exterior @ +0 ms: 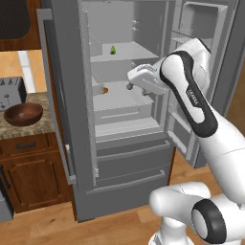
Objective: Grab a lemon wedge from the fridge and one ice cube from the ice bowl, and put them in the glass of lemonade.
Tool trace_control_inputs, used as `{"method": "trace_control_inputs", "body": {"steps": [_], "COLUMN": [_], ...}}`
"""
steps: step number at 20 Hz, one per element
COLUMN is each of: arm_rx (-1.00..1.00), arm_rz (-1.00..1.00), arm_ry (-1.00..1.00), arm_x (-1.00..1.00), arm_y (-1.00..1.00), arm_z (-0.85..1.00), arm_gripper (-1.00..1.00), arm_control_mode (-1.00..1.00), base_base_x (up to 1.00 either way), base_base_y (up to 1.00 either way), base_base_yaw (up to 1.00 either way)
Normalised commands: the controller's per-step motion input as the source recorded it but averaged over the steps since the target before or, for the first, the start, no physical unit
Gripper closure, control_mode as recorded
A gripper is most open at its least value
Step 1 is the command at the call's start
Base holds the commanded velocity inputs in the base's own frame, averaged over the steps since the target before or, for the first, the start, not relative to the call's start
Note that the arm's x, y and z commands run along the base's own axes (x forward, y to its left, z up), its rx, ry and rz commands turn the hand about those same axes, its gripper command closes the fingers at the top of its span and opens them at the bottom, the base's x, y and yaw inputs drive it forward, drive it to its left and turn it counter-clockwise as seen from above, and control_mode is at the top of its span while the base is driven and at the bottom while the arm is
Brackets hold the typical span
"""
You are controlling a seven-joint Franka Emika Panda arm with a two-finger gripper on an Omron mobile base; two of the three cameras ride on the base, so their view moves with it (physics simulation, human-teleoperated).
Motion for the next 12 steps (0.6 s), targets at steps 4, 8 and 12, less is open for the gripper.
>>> {"method": "trace_control_inputs", "body": {"steps": [4, 8, 12], "arm_rx": [-0.45, -0.43, -0.14], "arm_rz": [-0.16, -0.17, -0.13], "arm_ry": [-0.30, -0.28, -0.04], "arm_x": [-0.12, -0.22, -0.53], "arm_y": [-0.36, -0.32, -0.54], "arm_z": [0.25, 0.30, 0.18], "arm_gripper": [-1.00, -1.00, -1.00], "arm_control_mode": [-1.00, -1.00, -1.00], "base_base_x": [0.00, 0.00, 0.00], "base_base_y": [0.00, 0.00, 0.00], "base_base_yaw": [0.00, 0.00, 0.00]}}
